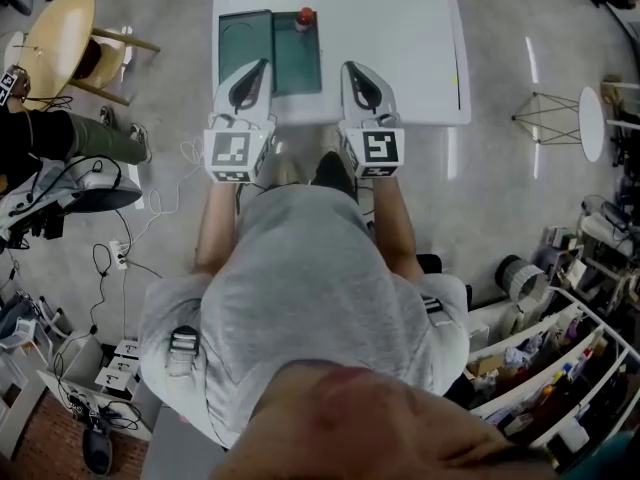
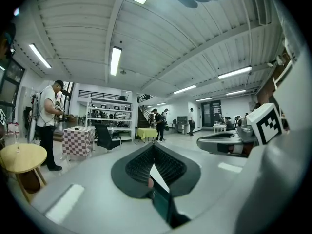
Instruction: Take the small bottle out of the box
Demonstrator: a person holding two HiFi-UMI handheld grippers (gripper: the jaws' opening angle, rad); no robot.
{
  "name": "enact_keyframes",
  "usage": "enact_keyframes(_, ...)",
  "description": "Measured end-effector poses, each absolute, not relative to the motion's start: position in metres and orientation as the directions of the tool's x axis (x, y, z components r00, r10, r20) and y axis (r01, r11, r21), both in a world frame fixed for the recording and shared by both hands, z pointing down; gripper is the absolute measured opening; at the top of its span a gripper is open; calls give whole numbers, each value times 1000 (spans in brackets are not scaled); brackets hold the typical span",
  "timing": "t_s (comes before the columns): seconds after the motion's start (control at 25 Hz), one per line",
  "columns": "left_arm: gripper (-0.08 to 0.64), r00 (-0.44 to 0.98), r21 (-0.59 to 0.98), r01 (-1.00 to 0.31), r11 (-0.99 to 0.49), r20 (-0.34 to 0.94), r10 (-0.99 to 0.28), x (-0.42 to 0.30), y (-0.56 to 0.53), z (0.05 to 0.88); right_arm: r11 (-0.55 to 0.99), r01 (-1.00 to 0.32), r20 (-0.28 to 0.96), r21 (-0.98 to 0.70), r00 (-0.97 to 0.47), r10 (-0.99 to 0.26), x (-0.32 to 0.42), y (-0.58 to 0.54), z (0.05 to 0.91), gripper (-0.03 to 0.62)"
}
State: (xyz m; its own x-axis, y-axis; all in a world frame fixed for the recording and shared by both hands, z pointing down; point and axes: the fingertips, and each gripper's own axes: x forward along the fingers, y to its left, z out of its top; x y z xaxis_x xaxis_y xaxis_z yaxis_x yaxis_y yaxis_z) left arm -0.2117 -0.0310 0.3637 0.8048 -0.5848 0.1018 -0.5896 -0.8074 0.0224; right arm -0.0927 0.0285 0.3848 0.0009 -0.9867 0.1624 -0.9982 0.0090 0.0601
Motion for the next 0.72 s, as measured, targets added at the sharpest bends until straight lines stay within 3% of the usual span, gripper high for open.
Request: enact_keyframes(0.72, 12, 644, 48, -758, -650, 210, -736, -155, -100, 406, 260, -965, 271, -12, -254, -928, -34, -79, 435, 3)
